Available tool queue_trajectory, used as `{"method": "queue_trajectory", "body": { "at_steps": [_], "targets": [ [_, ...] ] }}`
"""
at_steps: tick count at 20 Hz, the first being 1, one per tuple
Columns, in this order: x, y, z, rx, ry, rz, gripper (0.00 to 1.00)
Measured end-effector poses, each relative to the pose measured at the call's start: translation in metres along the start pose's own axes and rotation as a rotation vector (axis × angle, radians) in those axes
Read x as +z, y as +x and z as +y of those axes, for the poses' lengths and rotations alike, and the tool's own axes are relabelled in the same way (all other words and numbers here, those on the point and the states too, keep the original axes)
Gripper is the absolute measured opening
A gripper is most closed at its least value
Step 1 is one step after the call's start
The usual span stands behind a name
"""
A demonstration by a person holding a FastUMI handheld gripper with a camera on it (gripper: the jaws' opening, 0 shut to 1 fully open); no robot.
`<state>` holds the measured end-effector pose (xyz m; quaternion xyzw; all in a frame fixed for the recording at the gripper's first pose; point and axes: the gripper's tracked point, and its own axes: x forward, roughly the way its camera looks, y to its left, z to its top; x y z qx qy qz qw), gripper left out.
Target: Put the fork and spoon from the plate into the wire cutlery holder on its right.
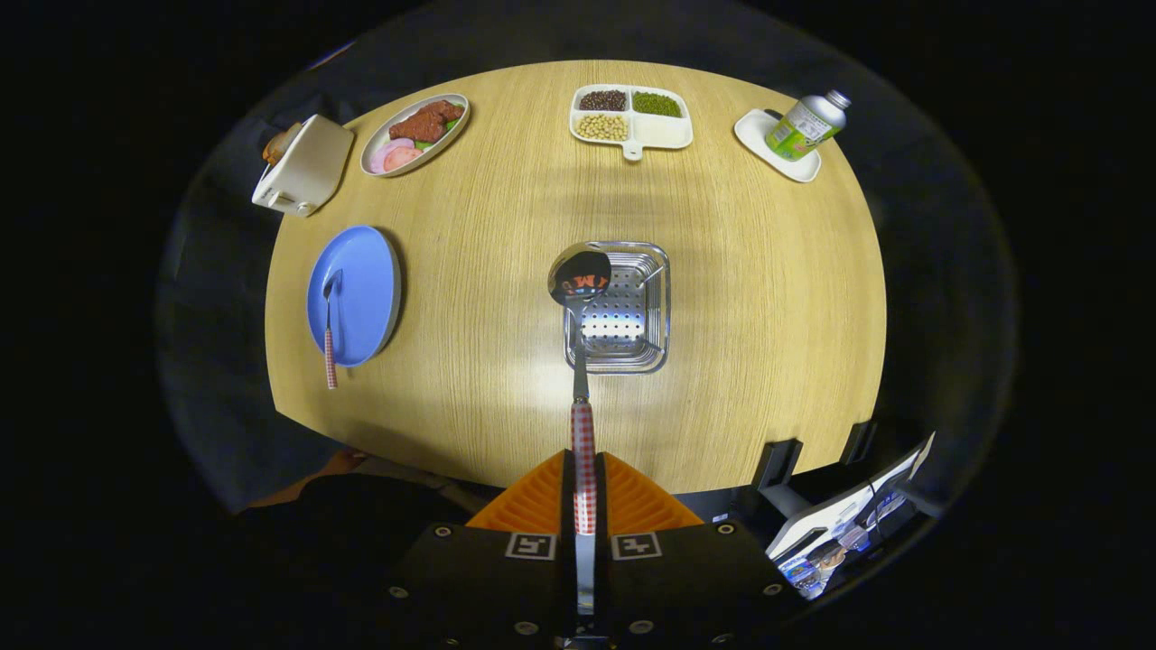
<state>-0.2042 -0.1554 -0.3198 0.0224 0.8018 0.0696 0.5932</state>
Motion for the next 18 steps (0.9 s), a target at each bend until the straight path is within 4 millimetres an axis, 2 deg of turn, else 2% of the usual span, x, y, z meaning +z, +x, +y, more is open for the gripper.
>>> {"method": "queue_trajectory", "body": {
  "at_steps": [5,8,11,18],
  "targets": [
    [0.001,0.007,-0.016,0.007,-0.025,0.109,0.08],
    [0.003,0.010,-0.017,0.034,-0.019,0.192,0.08],
    [0.013,0.013,-0.028,0.019,-0.022,0.236,0.08],
    [0.033,0.015,-0.026,0.024,-0.039,0.319,0.10]
  ]
}}
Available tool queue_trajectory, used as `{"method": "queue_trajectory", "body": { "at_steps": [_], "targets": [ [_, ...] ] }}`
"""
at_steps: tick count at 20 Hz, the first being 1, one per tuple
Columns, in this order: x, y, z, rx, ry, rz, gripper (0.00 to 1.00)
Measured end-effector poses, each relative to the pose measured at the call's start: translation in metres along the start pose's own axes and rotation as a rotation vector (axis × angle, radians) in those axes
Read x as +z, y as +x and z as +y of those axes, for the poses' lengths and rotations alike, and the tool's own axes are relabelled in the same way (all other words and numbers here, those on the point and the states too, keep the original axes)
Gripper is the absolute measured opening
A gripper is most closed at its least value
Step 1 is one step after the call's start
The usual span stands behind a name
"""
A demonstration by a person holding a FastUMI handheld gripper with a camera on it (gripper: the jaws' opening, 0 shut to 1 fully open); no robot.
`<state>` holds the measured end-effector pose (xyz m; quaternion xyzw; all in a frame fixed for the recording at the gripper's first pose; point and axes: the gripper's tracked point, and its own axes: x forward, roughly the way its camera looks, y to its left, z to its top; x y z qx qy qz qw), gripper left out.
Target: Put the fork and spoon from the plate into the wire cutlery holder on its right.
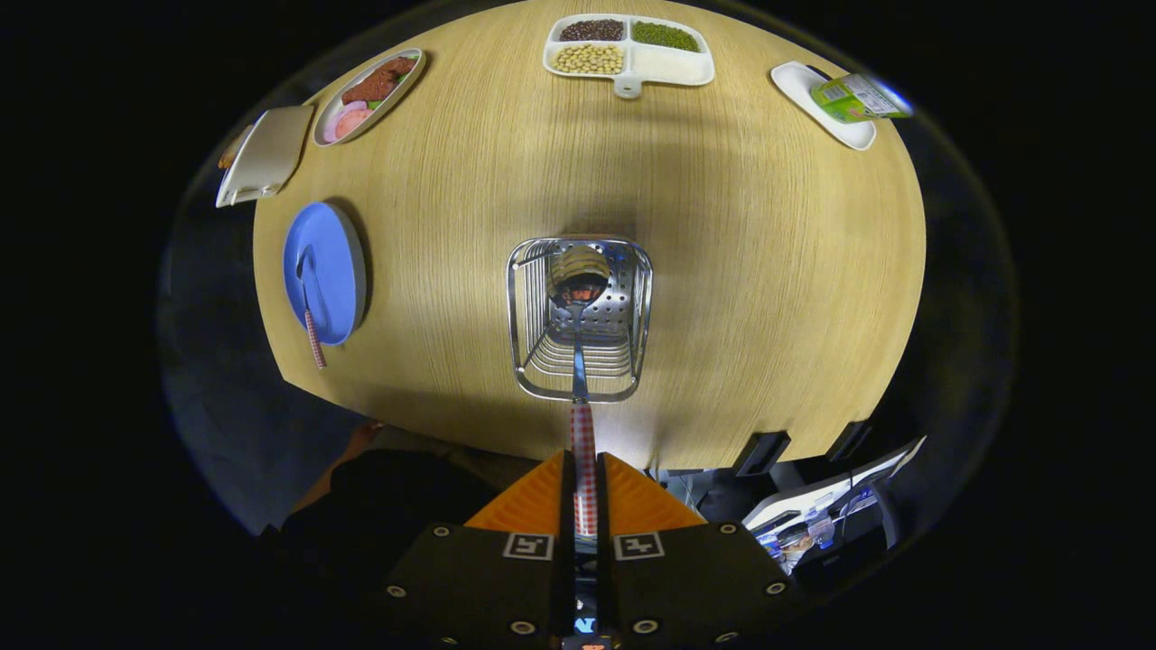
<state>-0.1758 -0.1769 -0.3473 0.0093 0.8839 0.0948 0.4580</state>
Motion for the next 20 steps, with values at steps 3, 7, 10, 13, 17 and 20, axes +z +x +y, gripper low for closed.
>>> {"method": "queue_trajectory", "body": {
  "at_steps": [3,7,10,13,17,20],
  "targets": [
    [0.011,-0.002,0.003,0.006,0.013,-0.014,0.12],
    [0.023,-0.019,0.003,0.011,0.024,-0.098,0.17],
    [0.034,-0.037,0.008,0.021,0.039,-0.211,0.25],
    [0.039,-0.052,0.024,0.049,0.015,-0.306,0.37],
    [0.043,-0.062,0.067,0.121,0.007,-0.413,0.58],
    [0.046,-0.066,0.097,0.102,-0.070,-0.490,0.80]
  ]
}}
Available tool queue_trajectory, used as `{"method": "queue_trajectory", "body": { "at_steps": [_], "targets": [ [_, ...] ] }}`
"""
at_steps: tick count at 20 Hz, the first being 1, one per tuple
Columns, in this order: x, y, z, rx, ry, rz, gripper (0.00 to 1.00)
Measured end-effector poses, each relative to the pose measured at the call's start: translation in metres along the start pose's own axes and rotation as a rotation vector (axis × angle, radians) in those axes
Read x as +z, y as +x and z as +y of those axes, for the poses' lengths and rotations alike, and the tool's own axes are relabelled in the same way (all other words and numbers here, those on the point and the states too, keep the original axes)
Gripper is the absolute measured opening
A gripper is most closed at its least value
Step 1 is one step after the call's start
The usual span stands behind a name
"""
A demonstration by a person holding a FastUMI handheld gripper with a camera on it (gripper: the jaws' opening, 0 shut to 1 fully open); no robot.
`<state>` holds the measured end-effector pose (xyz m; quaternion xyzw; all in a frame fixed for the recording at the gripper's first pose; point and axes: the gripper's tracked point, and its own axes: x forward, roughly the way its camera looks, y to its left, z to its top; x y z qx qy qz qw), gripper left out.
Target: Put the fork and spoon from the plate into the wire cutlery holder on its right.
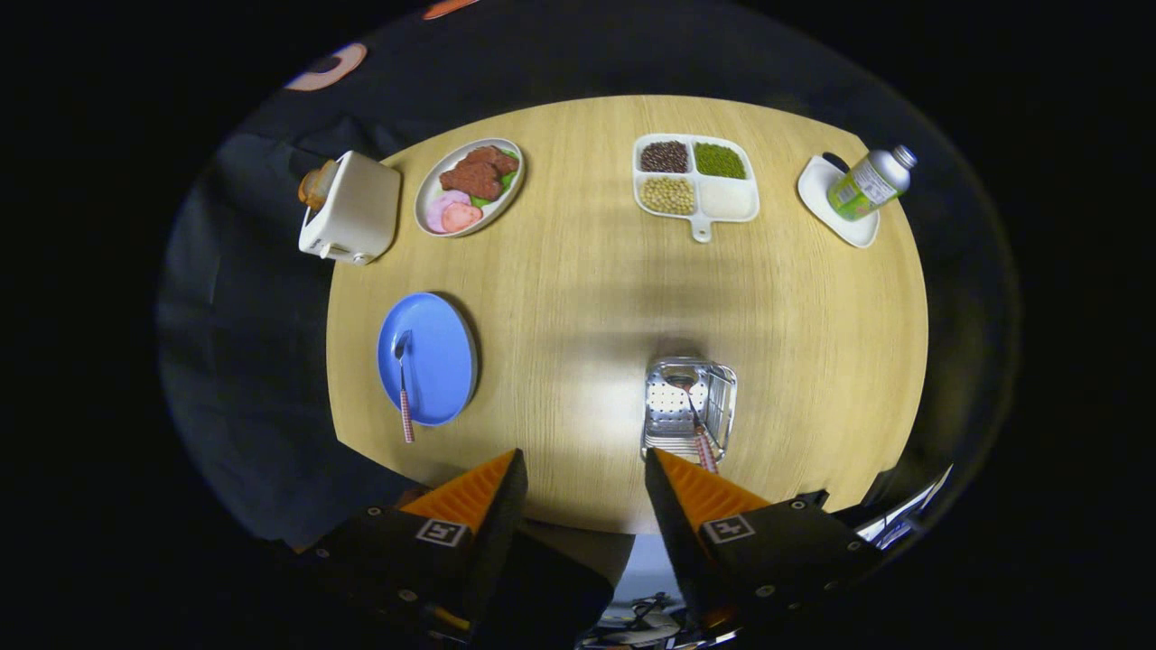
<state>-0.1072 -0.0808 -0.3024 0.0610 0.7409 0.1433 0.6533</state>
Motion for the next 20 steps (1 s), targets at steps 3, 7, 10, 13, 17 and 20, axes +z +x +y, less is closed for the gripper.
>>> {"method": "queue_trajectory", "body": {
  "at_steps": [3,7,10,13,17,20],
  "targets": [
    [0.002,0.007,0.044,0.030,-0.033,-0.030,0.99],
    [0.001,0.029,0.092,0.055,-0.105,-0.031,0.99],
    [-0.008,0.049,0.136,0.080,-0.141,0.000,0.98],
    [-0.017,0.069,0.173,0.104,-0.165,0.035,0.94],
    [-0.031,0.100,0.211,0.109,-0.166,0.092,0.87],
    [-0.038,0.122,0.235,0.112,-0.164,0.126,0.84]
  ]
}}
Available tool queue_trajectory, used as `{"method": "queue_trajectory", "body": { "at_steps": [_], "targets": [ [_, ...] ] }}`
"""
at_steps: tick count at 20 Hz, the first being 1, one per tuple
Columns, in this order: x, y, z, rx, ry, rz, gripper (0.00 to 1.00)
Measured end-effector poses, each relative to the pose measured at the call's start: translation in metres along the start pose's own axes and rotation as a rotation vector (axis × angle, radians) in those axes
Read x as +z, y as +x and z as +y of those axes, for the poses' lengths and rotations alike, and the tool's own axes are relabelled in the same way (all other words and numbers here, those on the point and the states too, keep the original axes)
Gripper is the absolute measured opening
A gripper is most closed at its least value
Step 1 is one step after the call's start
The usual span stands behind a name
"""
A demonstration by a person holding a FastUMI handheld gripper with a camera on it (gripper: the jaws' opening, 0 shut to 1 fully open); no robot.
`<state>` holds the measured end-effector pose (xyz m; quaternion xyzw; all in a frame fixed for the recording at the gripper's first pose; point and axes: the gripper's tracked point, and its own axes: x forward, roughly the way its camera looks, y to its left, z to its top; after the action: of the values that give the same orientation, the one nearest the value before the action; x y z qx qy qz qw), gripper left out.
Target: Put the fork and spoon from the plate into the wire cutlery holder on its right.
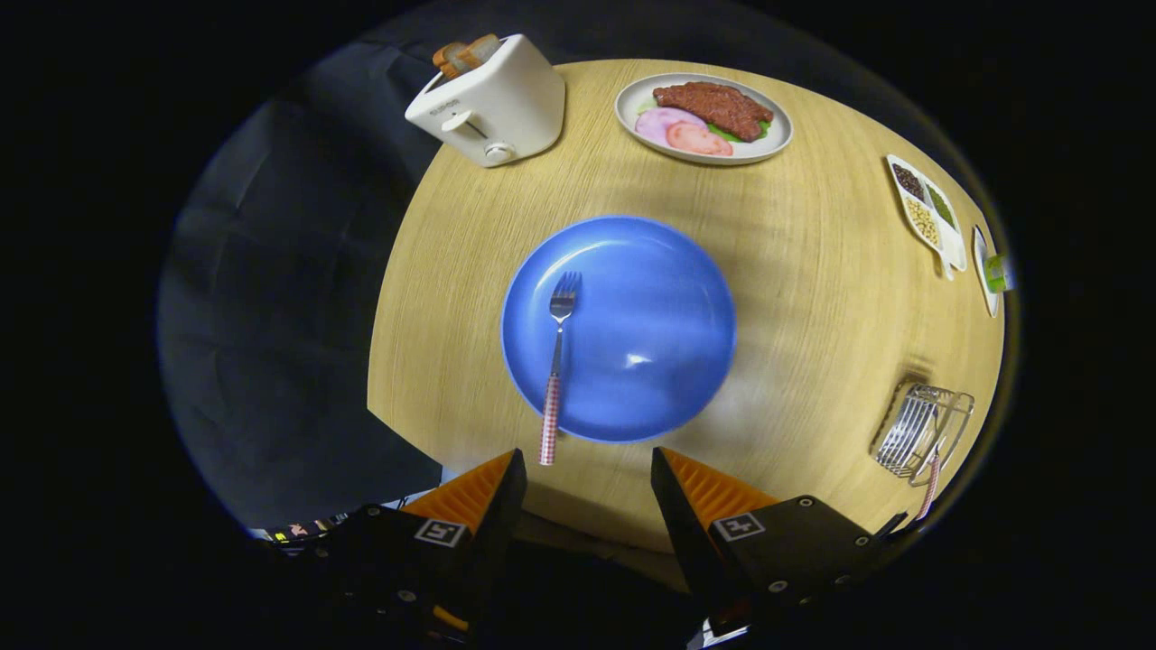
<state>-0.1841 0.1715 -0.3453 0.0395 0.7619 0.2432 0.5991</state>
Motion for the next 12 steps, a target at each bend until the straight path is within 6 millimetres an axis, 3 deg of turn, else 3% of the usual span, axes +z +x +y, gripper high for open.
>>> {"method": "queue_trajectory", "body": {
  "at_steps": [4,8,12],
  "targets": [
    [0.004,0.033,0.017,-0.021,0.015,0.026,0.76],
    [0.010,0.060,0.017,-0.079,0.017,0.031,0.64],
    [0.014,0.075,0.016,-0.103,0.035,0.036,0.51]
  ]
}}
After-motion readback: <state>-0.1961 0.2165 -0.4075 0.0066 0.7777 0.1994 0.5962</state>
